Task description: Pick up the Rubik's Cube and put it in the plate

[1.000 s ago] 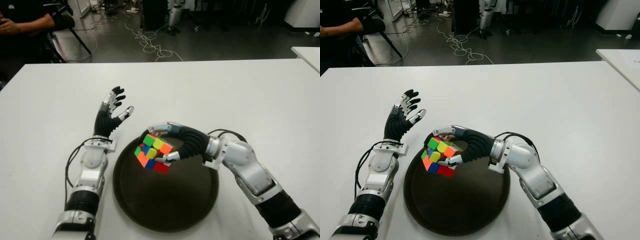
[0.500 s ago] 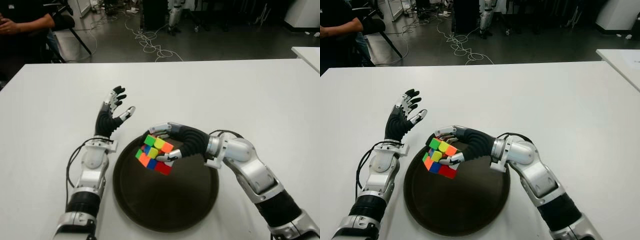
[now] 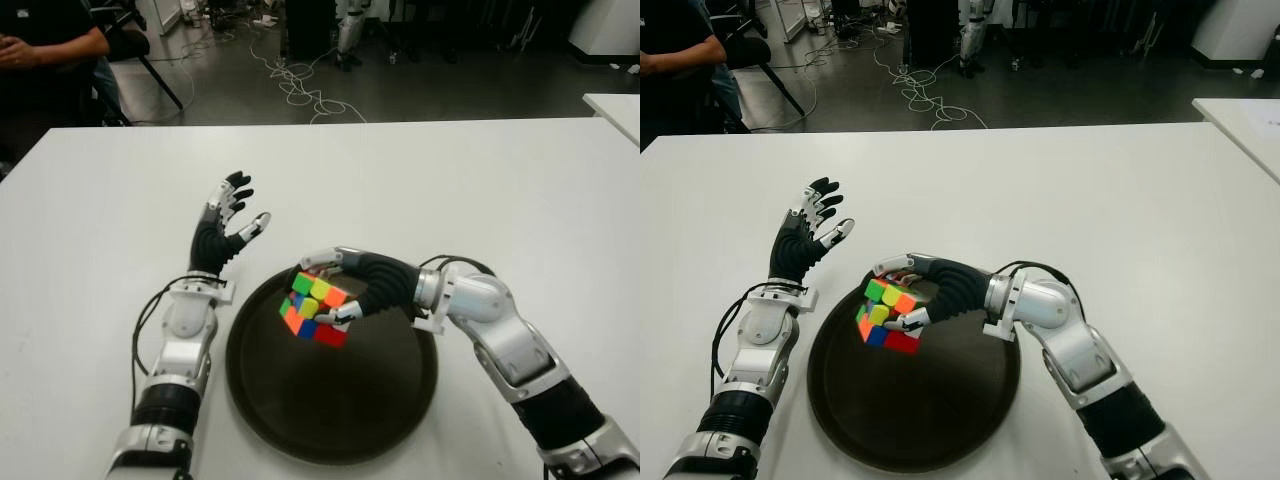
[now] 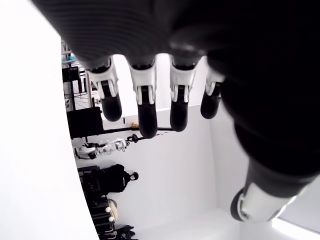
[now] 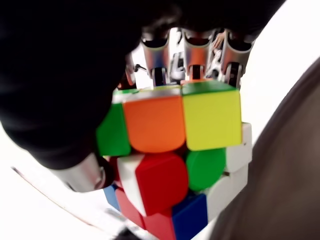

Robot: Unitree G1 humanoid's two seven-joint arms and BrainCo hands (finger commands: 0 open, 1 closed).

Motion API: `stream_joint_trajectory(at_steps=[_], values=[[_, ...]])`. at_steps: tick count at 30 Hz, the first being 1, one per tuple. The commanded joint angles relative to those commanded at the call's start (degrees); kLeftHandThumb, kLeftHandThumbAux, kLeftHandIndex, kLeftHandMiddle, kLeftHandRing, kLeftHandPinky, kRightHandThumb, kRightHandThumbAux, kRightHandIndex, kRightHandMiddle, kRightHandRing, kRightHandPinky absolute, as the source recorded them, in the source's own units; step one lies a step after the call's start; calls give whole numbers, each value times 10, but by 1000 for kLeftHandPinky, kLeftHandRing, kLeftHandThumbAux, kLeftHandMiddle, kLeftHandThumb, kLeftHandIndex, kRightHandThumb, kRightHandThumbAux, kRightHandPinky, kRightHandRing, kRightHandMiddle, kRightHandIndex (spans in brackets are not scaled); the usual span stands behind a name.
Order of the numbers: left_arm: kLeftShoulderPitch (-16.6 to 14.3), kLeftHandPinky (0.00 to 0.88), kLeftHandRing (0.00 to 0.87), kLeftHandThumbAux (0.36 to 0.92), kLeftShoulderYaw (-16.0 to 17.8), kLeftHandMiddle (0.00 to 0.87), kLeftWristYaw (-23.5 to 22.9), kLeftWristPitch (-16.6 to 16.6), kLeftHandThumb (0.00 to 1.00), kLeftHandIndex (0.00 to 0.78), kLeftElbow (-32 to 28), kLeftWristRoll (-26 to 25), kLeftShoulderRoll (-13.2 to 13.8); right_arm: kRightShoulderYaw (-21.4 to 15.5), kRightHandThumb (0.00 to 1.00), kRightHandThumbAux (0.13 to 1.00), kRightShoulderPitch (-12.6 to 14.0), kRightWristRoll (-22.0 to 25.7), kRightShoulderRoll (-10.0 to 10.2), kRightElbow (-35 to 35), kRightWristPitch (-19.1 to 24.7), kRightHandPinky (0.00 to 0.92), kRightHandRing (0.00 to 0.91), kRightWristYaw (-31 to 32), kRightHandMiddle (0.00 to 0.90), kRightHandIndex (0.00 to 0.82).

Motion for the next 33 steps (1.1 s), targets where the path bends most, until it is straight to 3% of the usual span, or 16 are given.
stream_joint_trajectory(at_steps=[17,33], values=[[4,118,146,740,1,167,6,1,20,89,-7,2,-3,6,697,729,-36,-136,-11,83,-108,633,626,-57,620,428],[3,116,141,730,1,157,5,-2,10,80,-2,3,-2,0,696,731,-39,-157,2,125,-136,607,604,-99,601,426]])
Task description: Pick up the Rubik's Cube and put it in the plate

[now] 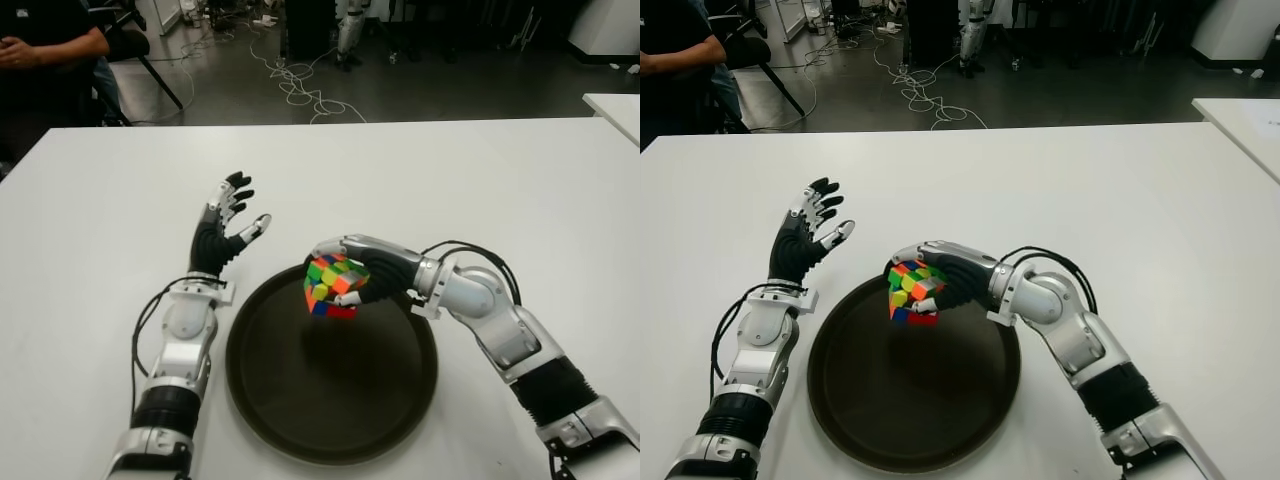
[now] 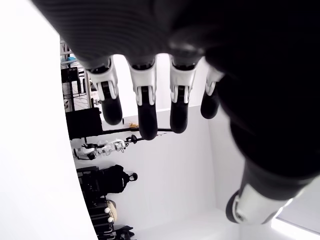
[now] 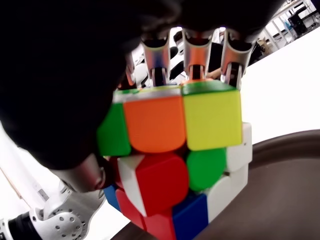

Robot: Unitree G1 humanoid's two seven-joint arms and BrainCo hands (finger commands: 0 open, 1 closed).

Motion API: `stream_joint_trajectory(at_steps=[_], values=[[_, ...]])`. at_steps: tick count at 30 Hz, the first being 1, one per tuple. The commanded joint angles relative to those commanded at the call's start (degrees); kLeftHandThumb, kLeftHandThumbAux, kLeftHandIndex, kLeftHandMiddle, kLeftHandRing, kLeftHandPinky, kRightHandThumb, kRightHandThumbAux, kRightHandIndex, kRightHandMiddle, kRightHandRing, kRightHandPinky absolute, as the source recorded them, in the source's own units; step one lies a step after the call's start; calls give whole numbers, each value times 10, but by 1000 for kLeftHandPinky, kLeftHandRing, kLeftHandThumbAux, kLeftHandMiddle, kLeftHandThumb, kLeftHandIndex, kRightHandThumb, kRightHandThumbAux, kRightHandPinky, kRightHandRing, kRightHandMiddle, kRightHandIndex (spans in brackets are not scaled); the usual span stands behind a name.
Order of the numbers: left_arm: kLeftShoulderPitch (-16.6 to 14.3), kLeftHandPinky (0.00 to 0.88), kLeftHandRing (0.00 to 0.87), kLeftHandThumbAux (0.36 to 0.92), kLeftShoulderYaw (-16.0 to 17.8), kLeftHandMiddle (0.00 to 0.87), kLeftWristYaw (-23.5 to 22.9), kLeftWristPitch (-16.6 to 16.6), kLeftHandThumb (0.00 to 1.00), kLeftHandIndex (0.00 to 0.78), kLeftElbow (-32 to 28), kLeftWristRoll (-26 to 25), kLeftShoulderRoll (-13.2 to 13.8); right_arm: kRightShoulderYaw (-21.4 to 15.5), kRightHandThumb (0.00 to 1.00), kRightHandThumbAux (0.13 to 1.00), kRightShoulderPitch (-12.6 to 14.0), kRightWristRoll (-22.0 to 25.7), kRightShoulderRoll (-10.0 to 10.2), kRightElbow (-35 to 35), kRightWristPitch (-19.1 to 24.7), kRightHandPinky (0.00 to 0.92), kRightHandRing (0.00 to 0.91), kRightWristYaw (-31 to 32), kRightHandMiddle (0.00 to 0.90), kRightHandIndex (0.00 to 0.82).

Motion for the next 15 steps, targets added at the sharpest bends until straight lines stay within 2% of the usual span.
stream_joint_trajectory(at_steps=[8,15], values=[[1,115,146,731,0,166,-3,-4,15,85,1,-4,-2,2,697,731,-2,-1,0,7,-15,602,601,-1,598,426],[2,114,144,727,-1,164,-5,1,16,87,-2,-3,0,7,698,731,-3,6,-2,12,-58,580,571,6,575,424]])
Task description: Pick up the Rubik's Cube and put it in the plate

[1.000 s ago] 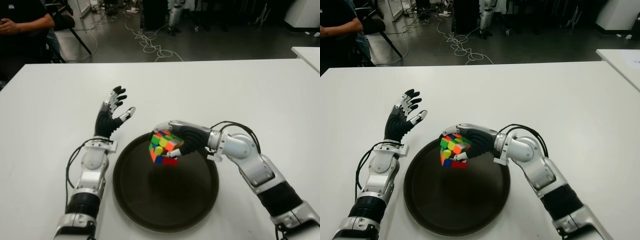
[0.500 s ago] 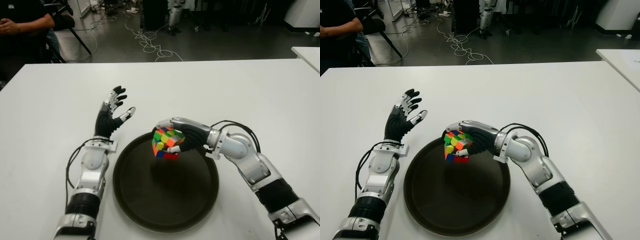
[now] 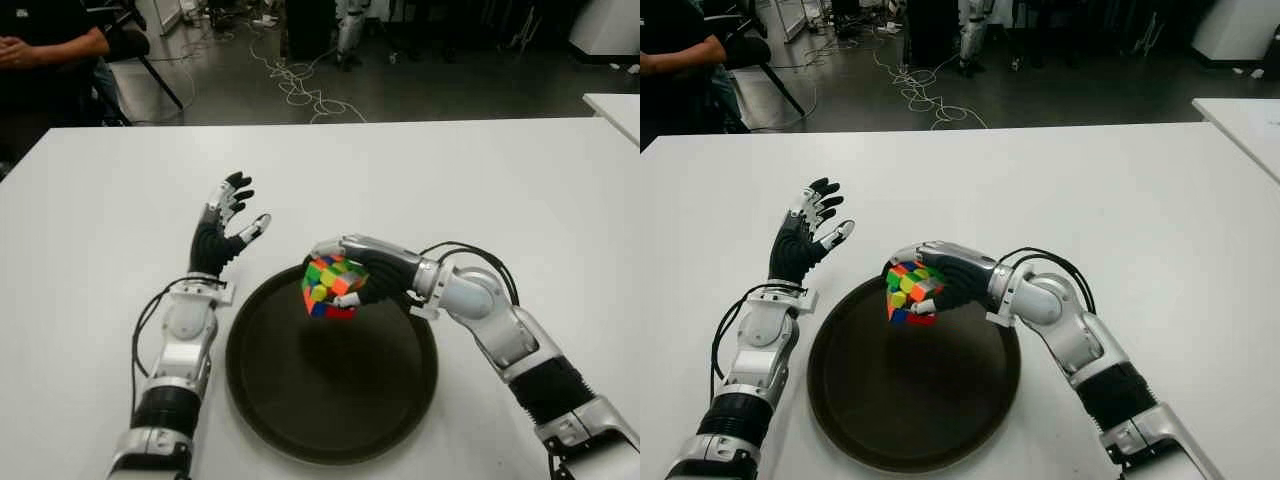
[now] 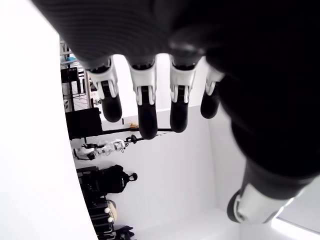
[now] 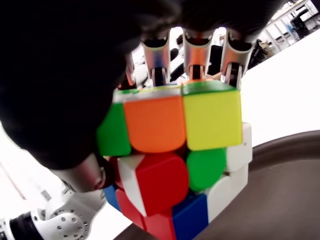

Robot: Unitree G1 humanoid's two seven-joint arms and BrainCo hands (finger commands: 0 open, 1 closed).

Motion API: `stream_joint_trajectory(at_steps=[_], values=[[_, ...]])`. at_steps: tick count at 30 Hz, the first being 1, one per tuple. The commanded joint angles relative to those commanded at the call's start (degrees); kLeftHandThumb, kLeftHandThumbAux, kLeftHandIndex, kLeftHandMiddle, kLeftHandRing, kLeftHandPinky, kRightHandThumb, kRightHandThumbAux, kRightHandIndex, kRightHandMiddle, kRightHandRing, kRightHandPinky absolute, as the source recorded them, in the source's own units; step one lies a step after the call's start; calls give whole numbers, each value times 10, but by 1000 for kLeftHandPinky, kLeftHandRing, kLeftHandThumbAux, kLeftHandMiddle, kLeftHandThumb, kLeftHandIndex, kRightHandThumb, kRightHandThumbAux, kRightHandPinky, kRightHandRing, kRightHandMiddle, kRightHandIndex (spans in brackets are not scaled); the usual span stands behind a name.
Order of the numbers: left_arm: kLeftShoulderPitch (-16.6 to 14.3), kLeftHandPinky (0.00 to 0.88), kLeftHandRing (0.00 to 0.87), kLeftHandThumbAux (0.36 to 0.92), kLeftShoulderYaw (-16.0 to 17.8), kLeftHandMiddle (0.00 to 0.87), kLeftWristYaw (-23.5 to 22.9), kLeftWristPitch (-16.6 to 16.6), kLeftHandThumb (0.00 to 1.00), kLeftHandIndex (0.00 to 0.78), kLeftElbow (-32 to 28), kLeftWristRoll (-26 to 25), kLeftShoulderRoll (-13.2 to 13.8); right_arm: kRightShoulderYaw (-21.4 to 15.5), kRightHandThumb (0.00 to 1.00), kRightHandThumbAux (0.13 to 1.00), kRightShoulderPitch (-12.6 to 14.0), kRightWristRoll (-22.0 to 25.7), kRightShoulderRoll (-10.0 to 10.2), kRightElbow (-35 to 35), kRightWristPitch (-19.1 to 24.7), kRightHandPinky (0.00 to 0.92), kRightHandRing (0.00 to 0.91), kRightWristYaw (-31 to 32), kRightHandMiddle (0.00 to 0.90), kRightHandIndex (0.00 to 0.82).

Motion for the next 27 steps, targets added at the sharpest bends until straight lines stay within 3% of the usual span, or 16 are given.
stream_joint_trajectory(at_steps=[2,4,7,12,14,20,21,22,25,27], values=[[-1,113,141,722,0,160,-1,2,15,84,1,1,1,1,698,731,-1,0,-1,4,-18,562,549,0,561,423],[-2,113,140,711,0,157,-1,3,16,81,2,1,2,1,776,708,-1,0,-1,9,-30,527,516,-1,517,408],[-2,116,140,708,0,157,-1,3,26,82,3,3,3,3,814,696,0,-1,-1,15,-55,473,469,-4,478,422],[-2,119,143,713,0,160,-5,0,35,89,5,1,5,1,829,692,3,7,4,26,-99,368,369,-10,439,442],[-3,120,140,711,0,156,-6,-1,33,87,6,1,6,0,742,720,3,10,5,30,-108,322,311,-9,336,417],[-3,126,135,718,1,151,-10,-6,35,83,7,-1,5,8,673,744,5,24,-3,18,-104,192,191,21,197,397],[-3,126,134,720,1,149,-11,-6,35,82,7,-1,5,10,430,765,5,27,-4,16,-101,160,161,27,169,293],[-3,127,134,721,1,148,-11,-6,35,82,6,-1,5,12,275,779,4,30,-7,13,-98,139,143,36,151,226],[-2,129,133,723,1,146,-12,-6,31,80,5,-1,5,15,90,776,2,38,-12,8,-90,94,97,55,106,124],[-2,128,132,725,2,146,-11,-4,29,80,5,-1,5,19,46,756,2,44,-16,0,-79,62,68,72,79,83]])
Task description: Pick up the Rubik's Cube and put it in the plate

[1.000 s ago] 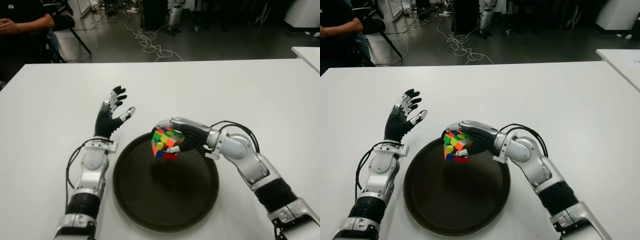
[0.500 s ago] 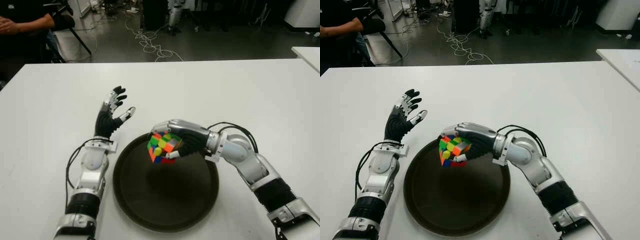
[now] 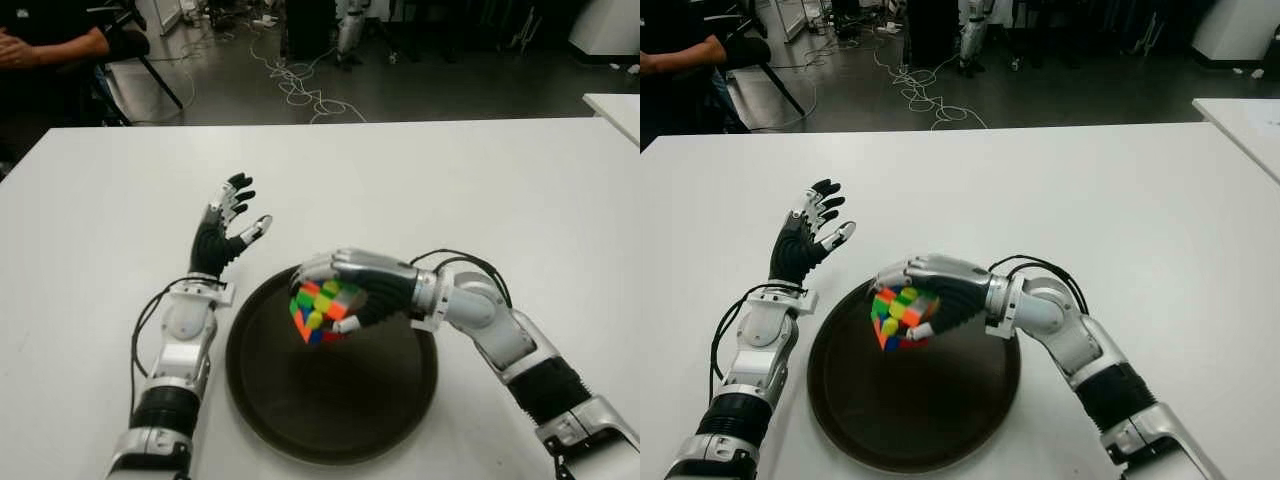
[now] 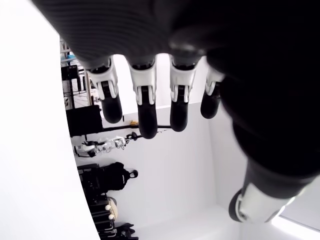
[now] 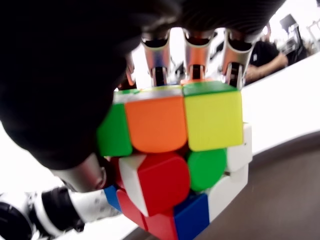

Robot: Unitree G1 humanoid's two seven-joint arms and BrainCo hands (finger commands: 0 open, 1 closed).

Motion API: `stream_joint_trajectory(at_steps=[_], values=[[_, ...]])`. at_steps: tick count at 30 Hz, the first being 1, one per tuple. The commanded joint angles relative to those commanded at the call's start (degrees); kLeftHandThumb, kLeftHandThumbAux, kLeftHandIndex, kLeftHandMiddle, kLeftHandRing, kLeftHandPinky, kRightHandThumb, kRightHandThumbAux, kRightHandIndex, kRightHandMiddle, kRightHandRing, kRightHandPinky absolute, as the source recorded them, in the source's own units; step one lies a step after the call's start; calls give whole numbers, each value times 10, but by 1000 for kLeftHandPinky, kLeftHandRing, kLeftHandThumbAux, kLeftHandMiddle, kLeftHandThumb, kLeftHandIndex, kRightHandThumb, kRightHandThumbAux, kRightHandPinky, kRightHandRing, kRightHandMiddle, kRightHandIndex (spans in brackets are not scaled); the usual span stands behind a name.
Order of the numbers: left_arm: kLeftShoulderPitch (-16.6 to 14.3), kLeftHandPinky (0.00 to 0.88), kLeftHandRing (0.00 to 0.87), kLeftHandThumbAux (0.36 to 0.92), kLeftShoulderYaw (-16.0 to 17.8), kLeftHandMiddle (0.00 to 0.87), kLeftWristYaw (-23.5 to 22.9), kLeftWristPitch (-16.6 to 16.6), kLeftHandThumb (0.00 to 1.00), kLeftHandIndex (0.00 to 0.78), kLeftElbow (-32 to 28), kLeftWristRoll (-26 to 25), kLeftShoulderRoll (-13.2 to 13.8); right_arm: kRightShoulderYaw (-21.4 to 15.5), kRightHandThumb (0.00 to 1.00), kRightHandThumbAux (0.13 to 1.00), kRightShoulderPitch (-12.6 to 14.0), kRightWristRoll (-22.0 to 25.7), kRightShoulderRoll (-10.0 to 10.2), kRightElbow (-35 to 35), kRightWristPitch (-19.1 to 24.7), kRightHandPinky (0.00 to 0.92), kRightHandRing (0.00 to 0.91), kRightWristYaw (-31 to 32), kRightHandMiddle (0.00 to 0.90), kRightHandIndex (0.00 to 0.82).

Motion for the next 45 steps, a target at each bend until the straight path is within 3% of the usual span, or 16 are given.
stream_joint_trajectory(at_steps=[7,20,29,45], values=[[-1,133,134,733,2,151,4,-1,31,84,2,2,-1,6,3,696,-3,19,-6,-10,16,4,6,40,10,10],[1,114,125,752,5,151,-12,4,37,83,-4,-13,-5,4,0,423,-3,17,-6,3,-3,0,0,48,0,0],[-1,124,129,760,8,148,-23,-2,41,84,3,-18,-3,-2,0,339,-1,13,-8,1,-3,0,0,40,0,0],[-4,126,122,759,12,137,-38,-14,45,79,14,-27,-1,-5,0,270,-3,41,-12,1,10,0,0,61,0,0]])
